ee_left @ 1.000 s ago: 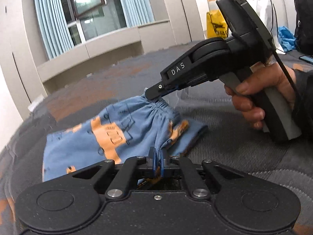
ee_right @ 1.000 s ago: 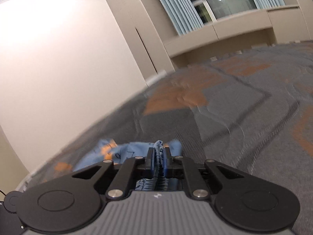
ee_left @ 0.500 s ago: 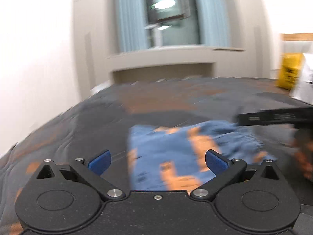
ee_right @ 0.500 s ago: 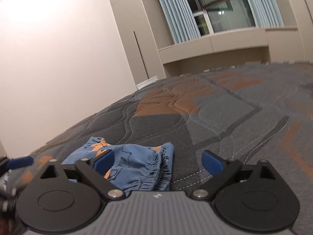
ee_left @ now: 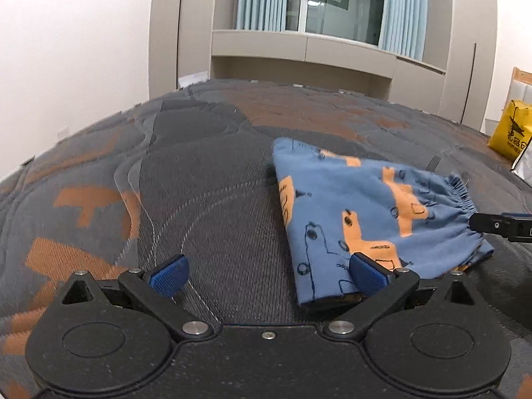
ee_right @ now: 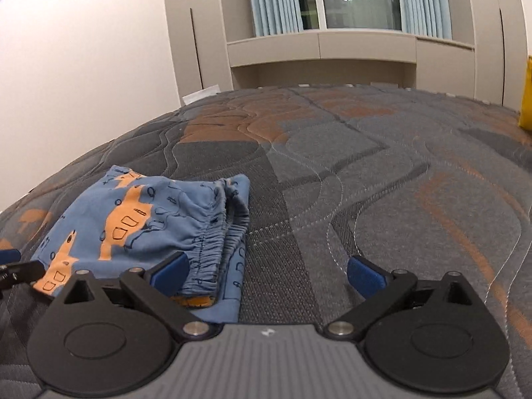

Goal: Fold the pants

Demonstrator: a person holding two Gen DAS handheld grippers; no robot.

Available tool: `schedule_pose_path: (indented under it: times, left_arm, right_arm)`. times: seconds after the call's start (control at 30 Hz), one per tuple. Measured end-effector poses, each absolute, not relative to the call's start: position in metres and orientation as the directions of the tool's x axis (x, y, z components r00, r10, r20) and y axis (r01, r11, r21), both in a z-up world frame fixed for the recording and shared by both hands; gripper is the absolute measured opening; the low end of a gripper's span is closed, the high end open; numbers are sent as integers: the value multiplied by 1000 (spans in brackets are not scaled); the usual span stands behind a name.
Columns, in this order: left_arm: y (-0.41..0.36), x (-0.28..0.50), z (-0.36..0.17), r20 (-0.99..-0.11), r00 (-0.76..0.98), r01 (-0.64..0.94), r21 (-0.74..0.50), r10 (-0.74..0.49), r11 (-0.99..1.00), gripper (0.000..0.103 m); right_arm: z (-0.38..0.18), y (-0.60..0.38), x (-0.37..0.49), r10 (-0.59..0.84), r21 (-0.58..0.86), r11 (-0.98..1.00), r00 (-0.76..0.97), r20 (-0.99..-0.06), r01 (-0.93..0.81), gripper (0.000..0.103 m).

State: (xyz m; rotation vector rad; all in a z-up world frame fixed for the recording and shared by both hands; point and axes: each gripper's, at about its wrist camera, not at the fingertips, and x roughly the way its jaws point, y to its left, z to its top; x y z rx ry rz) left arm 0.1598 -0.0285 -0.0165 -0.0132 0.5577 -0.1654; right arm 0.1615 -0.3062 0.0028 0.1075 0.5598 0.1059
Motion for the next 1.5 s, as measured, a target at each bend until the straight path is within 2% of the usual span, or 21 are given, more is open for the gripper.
schedule_pose_path:
  times: [0.17, 0.27, 0.43, 0.53, 0.57, 0.67, 0.87, 1.0, 1.17, 1.33, 1.5]
  left_arm:
    - [-45, 176, 1, -458, 872, 179, -25, -170, 984, 102]
    - [-60, 198, 7, -444, 878, 188, -22, -178, 982, 102]
    - [-78, 246, 4, -499, 853, 187, 14, -155, 982, 102]
    - [-81, 264, -9, -537, 837, 163, 57, -107, 985, 102]
    - [-79, 268, -13, -554, 824, 164, 42, -114, 986, 102]
    - [-71, 273, -19, -573, 808, 165, -4, -137, 986, 103]
    - [-64, 257, -9, -513, 847, 153, -20, -141, 988, 102]
    - [-66, 251, -13, -549, 826, 135, -29, -129, 990, 102]
    - [-68, 235, -10, -552, 824, 130, -36, -128, 991, 102]
    - [-68, 216, -14, -573, 806, 137, -62, -148, 989, 102]
    - [-63, 201, -26, -589, 794, 128, -79, -149, 989, 102]
  right_arm:
    - [25, -292, 171, 142, 54, 990, 894, -426, -132, 103]
    - [32, -274, 196, 201, -12, 974, 897, -394, -224, 103]
    - [27, -244, 238, 282, -128, 921, 855, -435, -369, 103]
    - [13, -241, 258, 196, -190, 930, 862, -467, -314, 103]
    - [7, -244, 266, 149, -187, 943, 853, -500, -274, 103]
    - [7, -261, 272, 188, -76, 961, 831, -524, -265, 103]
    - [17, -278, 251, 175, -13, 980, 889, -424, -199, 103]
    - [11, -279, 257, 92, -62, 988, 862, -499, -142, 103]
    - [16, -284, 242, 87, -41, 992, 883, -461, -119, 103]
    - [17, -294, 216, 104, 33, 994, 889, -447, -100, 103]
    - [9, -306, 205, 120, 124, 990, 854, -507, -66, 103]
